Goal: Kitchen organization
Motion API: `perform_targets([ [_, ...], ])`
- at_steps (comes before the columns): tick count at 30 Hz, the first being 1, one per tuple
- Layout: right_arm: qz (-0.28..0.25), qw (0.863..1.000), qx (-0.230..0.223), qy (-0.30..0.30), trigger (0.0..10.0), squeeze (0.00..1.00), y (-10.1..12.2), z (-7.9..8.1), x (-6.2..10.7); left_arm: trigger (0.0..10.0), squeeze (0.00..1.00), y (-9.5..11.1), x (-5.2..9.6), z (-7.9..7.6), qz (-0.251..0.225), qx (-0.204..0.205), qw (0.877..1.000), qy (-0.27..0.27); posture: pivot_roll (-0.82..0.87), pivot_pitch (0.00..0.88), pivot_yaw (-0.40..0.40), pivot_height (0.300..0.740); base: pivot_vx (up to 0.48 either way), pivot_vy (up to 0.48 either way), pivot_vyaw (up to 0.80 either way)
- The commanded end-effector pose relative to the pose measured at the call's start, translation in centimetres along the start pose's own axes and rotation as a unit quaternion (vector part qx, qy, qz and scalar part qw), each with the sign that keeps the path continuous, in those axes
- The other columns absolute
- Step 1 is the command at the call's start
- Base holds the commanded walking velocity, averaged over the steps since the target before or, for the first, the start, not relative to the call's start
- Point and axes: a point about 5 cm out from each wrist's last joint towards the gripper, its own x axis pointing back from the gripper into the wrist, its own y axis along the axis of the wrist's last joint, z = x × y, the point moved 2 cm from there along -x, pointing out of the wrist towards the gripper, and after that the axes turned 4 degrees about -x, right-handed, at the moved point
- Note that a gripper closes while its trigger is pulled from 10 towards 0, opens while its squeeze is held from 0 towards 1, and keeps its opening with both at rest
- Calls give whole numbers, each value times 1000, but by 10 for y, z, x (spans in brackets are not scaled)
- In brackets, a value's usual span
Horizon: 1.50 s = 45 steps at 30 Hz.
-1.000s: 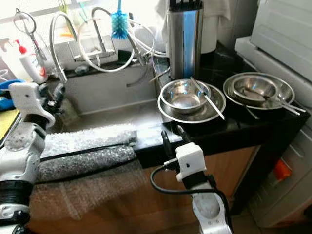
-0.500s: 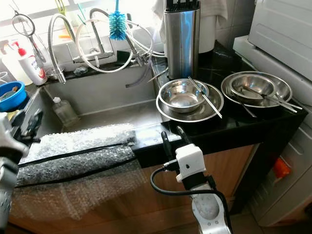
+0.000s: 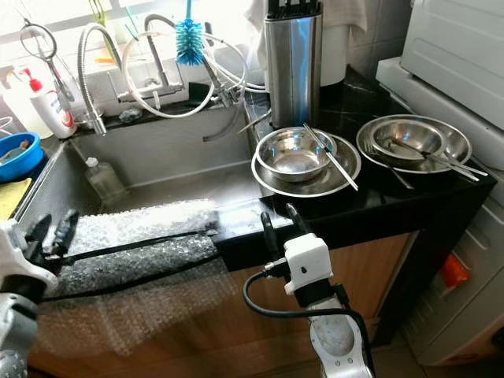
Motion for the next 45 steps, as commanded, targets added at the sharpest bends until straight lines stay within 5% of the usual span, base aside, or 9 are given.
perform_targets([
  [1,-1,1000,-4,6,10000,0,-1,5,0,10000,0,3,2,1,0,-9,1000,4,-115,0,185,740,0,0,0],
  [9,-3,1000,-6,2,10000,0,0,4,-2,10000,0,-9,10,-4,17,2,1000,9,-109,0,178,740,0,0,0],
  [23,-10,1000,8,-22,10000,0,5,-6,-5,10000,0,-20,0,-12,17,16,1000,14,-117,0,174,740,0,0,0],
  [28,-37,993,59,-91,10000,0,22,-25,-9,10000,0,-22,-1,-12,21,16,1000,15,-123,0,174,740,0,0,0],
  [45,-27,975,92,-200,10000,0,24,-54,8,10000,0,-26,-1,-11,27,14,999,17,-128,0,178,740,0,0,0],
])
